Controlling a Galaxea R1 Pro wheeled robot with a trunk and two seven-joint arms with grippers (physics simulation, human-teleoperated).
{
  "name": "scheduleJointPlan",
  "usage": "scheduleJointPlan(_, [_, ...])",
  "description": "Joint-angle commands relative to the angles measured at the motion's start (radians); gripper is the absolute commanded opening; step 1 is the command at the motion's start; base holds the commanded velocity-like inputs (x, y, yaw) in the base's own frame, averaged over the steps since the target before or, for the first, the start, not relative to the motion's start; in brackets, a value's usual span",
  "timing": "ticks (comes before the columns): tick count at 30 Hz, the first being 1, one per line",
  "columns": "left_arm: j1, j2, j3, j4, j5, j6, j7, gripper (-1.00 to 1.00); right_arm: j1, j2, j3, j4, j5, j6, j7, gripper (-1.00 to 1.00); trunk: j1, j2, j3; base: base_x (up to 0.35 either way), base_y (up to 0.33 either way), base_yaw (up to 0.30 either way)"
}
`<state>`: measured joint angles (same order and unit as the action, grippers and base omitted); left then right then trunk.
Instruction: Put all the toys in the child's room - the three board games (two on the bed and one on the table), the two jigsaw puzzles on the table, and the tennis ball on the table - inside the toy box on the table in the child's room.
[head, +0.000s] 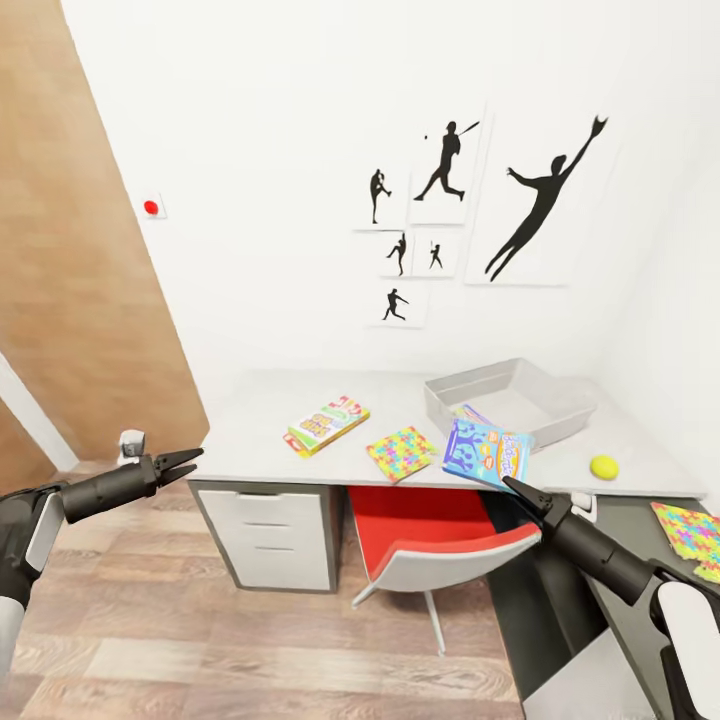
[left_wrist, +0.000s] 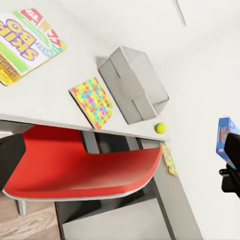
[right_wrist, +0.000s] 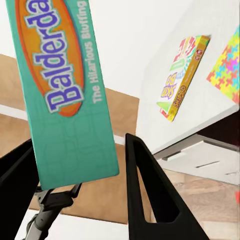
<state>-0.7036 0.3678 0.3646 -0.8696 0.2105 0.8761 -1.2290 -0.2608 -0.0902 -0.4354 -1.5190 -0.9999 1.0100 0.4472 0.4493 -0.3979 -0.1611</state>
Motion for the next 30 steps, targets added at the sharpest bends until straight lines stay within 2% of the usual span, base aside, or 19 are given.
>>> scheduleJointPlan(1, [0.0,0.0,0.0,0.0,0.003,0.007,-0.002,1.0,-0.002,0.0,-0.002,0.002,-0.003,0.006,0.008,-1.0,0.001,-0.002,-0.002,0.09,0.0,-0.272])
scheduleJointPlan(17, [0.0,0.0,0.002,0.0,0.003,0.007,-0.001,1.0,-0.002,0.002,0.0,0.008,0.002,0.005,0.008,-1.0,0.001,-0.002,-0.009,0.112,0.0,-0.272])
scheduleJointPlan(30, [0.0,0.001,0.005,0.0,0.003,0.007,-0.003,1.0,-0.002,0.002,0.0,0.008,0.003,0.004,0.008,-1.0,0.001,-0.002,-0.015,0.277,0.0,-0.272])
